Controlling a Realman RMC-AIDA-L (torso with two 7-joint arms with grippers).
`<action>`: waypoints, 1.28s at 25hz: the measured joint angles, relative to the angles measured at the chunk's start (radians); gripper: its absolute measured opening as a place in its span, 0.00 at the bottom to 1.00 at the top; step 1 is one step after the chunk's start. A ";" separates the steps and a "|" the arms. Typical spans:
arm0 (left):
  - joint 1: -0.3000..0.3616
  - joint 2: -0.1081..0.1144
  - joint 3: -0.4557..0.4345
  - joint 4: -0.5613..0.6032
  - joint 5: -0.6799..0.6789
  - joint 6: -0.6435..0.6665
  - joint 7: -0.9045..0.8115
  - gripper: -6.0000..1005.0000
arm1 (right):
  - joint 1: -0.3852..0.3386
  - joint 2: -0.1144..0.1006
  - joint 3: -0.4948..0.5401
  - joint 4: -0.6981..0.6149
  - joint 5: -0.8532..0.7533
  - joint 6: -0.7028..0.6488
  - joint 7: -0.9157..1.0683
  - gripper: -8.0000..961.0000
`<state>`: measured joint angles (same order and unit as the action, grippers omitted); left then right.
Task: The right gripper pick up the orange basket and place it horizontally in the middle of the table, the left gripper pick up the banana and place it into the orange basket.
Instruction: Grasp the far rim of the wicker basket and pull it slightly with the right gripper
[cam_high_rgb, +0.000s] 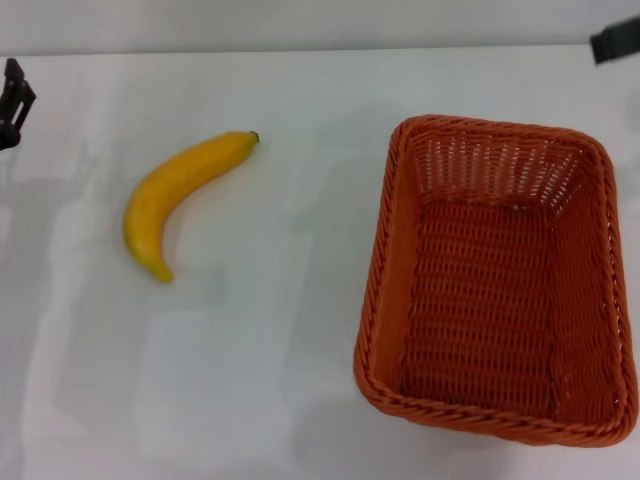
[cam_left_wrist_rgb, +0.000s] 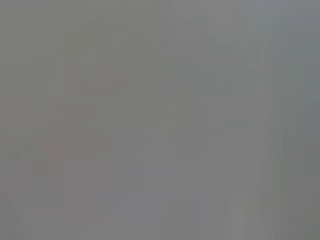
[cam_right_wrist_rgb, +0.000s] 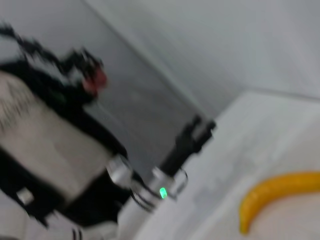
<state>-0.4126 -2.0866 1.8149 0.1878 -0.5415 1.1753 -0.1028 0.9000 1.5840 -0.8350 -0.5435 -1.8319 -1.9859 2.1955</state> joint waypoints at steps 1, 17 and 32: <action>-0.002 0.000 0.003 0.000 0.000 0.000 0.000 0.89 | 0.012 0.002 -0.011 -0.008 -0.027 0.002 0.000 0.74; 0.006 -0.001 0.024 0.001 0.000 0.000 0.000 0.89 | 0.117 0.093 -0.040 -0.091 -0.276 0.232 0.059 0.74; 0.004 0.001 0.026 -0.003 0.000 0.000 0.000 0.89 | 0.117 0.160 -0.118 -0.115 -0.346 0.319 0.059 0.73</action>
<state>-0.4090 -2.0861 1.8407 0.1845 -0.5415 1.1749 -0.1027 1.0171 1.7437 -0.9529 -0.6581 -2.1780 -1.6673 2.2549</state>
